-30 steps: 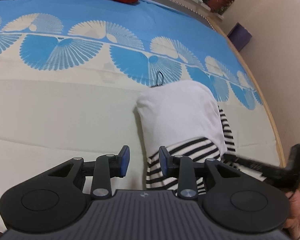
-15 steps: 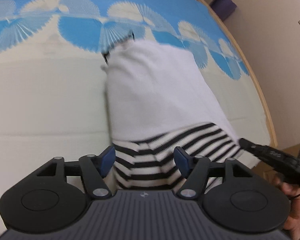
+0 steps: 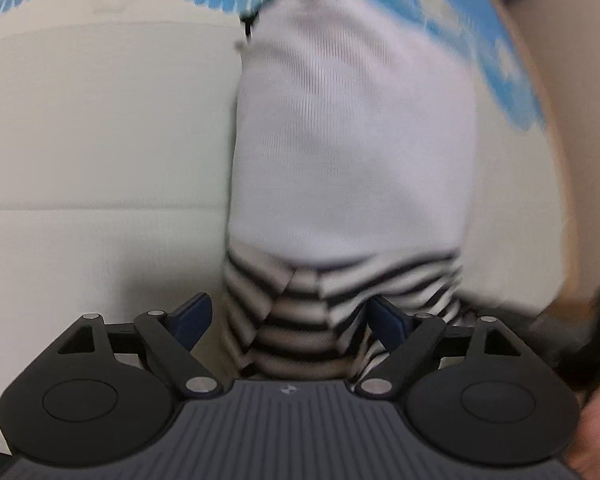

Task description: Fold small clothes

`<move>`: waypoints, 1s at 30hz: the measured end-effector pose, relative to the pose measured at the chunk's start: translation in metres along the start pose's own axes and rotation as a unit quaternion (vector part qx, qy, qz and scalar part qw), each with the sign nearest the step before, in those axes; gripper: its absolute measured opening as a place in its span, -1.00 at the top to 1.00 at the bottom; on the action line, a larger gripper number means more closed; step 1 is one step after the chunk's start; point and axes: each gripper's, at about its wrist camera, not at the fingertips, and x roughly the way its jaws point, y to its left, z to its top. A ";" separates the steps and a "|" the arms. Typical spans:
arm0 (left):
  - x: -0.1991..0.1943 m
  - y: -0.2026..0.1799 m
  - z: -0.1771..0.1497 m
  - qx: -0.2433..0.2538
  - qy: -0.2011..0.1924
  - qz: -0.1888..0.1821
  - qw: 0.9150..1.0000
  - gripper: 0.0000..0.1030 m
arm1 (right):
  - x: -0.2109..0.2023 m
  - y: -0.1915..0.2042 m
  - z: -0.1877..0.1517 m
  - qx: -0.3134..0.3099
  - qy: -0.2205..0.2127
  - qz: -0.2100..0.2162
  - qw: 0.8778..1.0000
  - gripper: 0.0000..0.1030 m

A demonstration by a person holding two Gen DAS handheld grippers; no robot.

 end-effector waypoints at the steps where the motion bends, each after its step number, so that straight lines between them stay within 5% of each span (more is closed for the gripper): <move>1: -0.007 0.004 0.008 -0.016 -0.017 -0.020 1.000 -0.71 | 0.000 0.000 -0.001 -0.003 0.000 0.000 1.000 0.96; 5: -0.019 0.026 0.039 -0.090 -0.081 -0.077 0.990 -0.73 | 0.004 -0.004 0.006 -0.011 0.003 0.004 1.000 0.96; 10: 0.023 0.048 0.066 -0.170 -0.068 -0.092 0.979 -0.80 | 0.004 -0.002 0.008 -0.010 0.006 0.004 1.000 0.96; 14: 0.045 0.054 0.082 -0.184 -0.070 -0.117 0.973 -0.81 | 0.003 0.000 0.009 -0.010 0.010 0.000 1.000 0.96; 17: 0.057 0.052 0.085 -0.179 -0.080 -0.117 0.974 -0.69 | 0.002 0.002 0.010 -0.010 0.012 -0.005 1.000 0.96; 21: 0.046 0.045 0.083 -0.133 -0.091 -0.100 0.982 0.18 | -0.001 0.005 0.013 0.000 0.007 -0.006 1.000 0.96; 23: 0.029 0.043 0.084 -0.114 -0.103 -0.098 0.983 0.27 | -0.007 0.009 0.013 0.003 -0.004 0.002 1.000 0.96; 27: -0.029 0.038 0.088 -0.052 -0.192 -0.049 0.979 0.27 | -0.022 0.023 0.016 0.019 -0.044 0.070 0.996 0.96; 30: -0.061 0.057 0.093 -0.056 -0.245 -0.011 0.968 0.01 | -0.031 0.041 0.021 0.025 -0.075 0.124 0.989 0.96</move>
